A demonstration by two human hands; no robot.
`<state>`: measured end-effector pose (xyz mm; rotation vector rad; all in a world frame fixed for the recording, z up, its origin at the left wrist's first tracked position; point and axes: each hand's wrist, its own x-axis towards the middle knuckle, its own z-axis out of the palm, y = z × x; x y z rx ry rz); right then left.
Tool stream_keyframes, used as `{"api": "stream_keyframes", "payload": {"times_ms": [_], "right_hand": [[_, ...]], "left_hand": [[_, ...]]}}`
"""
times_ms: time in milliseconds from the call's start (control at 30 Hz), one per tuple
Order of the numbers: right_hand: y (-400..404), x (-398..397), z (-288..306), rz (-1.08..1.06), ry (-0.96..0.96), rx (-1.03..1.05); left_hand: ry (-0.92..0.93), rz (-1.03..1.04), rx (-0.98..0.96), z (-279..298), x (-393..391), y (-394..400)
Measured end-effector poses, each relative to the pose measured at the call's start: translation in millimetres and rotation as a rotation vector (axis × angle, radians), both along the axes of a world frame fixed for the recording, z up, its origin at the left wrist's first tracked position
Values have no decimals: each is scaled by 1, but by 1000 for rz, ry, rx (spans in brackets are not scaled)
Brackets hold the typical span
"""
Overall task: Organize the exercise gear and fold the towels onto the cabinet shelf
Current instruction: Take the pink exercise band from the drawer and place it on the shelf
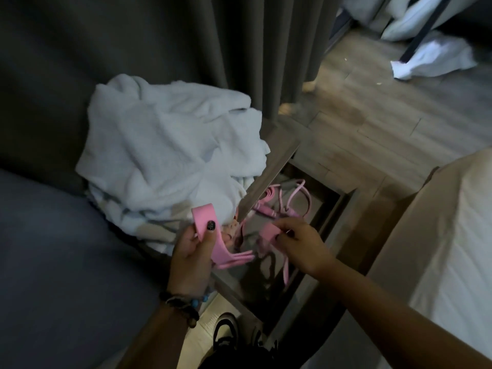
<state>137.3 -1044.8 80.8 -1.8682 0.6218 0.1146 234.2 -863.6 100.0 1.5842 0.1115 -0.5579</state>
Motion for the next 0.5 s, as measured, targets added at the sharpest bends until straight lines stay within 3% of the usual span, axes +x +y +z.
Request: {"api": "stream_keyframes", "payload": {"times_ms": [367, 500], "right_hand": [[18, 1, 155, 157, -143, -42], [34, 3, 206, 220, -237, -204]], "left_hand": [[-47, 126, -150, 111, -42, 29], [-106, 192, -173, 151, -56, 51]]}}
